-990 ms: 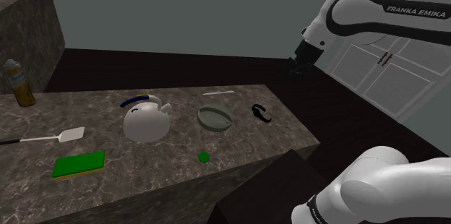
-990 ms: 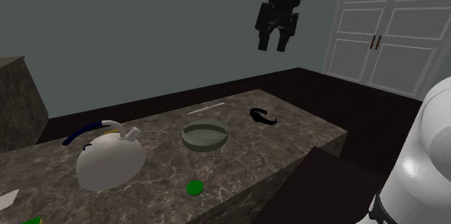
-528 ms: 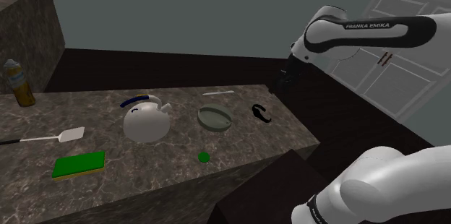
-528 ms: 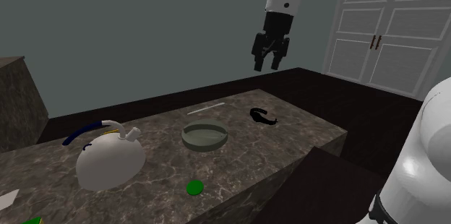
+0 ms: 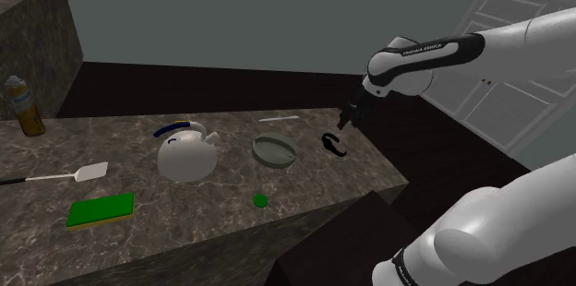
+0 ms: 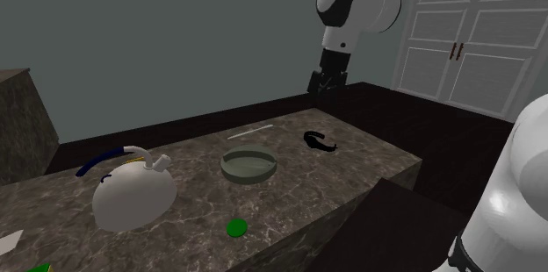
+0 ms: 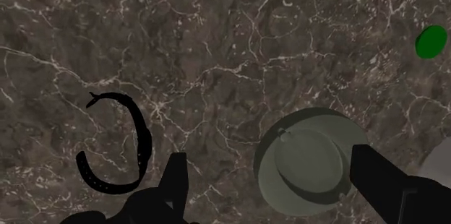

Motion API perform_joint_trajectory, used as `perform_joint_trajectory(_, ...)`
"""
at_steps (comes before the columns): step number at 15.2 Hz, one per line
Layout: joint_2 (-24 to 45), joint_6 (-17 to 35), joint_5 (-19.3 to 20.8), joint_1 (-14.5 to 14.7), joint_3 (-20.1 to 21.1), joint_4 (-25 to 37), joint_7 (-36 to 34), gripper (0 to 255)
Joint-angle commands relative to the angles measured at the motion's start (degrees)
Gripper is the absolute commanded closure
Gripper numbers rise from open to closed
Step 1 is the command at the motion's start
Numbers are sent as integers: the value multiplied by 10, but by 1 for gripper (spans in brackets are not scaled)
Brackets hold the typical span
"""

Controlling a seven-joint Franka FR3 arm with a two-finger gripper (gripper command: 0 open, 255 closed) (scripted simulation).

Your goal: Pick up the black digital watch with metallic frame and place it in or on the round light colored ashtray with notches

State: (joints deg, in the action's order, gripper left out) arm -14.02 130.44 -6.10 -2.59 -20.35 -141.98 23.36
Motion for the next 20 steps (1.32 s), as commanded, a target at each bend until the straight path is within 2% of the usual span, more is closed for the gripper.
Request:
perform_joint_trajectory(1,42,29,-19,3,-13,11,26,0)
perform_joint_trajectory(7,184,94,-113,-1,-38,66,127,0)
perform_joint_trajectory(14,349,130,-229,-52,-12,166,235,0)
perform_joint_trajectory(15,371,133,-241,-62,-6,183,247,0)
perform_joint_trajectory(20,405,157,-268,-72,12,190,264,0)
